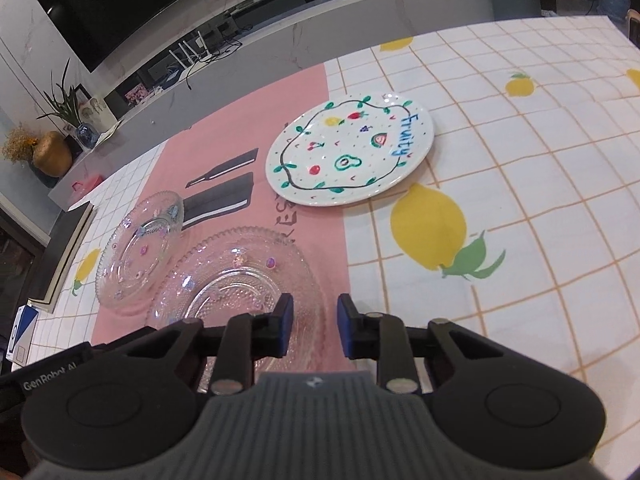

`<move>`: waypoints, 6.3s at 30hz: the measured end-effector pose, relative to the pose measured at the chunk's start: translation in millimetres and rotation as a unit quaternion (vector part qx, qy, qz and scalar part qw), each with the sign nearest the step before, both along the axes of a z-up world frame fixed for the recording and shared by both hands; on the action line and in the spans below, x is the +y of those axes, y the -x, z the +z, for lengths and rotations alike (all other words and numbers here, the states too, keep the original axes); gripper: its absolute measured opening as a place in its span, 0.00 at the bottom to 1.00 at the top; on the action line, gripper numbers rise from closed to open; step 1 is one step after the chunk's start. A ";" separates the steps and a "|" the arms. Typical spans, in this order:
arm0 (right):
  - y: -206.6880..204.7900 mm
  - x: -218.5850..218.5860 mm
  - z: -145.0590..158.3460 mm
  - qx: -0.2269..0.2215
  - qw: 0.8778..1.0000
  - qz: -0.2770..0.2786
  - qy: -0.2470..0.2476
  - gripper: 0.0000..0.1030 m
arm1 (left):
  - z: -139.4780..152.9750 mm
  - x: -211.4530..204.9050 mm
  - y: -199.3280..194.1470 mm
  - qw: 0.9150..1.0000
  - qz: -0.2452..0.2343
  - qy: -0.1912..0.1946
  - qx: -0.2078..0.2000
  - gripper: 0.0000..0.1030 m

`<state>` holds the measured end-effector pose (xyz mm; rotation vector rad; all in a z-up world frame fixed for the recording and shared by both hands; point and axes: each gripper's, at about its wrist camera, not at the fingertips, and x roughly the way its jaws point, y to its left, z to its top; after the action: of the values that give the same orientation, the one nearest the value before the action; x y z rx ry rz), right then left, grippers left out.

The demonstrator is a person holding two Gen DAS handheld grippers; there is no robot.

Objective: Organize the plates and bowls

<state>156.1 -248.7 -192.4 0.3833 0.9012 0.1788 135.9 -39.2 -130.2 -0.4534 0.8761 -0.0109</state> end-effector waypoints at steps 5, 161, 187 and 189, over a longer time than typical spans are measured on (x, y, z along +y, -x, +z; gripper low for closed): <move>-2.0 0.3 -3.2 -0.002 1.000 0.002 -0.013 0.11 | -3.3 1.9 -4.0 1.000 -0.004 0.013 -0.001 0.16; -97.9 111.6 13.9 0.064 0.991 0.074 -0.086 0.06 | 14.1 128.6 -117.4 0.994 0.035 0.001 0.108 0.11; -4.6 57.1 79.3 0.012 0.995 0.047 -0.090 0.06 | 80.3 72.3 -27.2 0.997 0.033 0.026 0.062 0.11; 9.1 49.9 83.0 0.009 0.995 0.043 -0.089 0.06 | 82.8 64.1 -16.0 0.998 0.030 0.025 0.058 0.11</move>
<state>147.1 -198.8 -109.4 0.5117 0.9225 0.3365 151.9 24.9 -47.4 -0.5320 0.9775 0.0499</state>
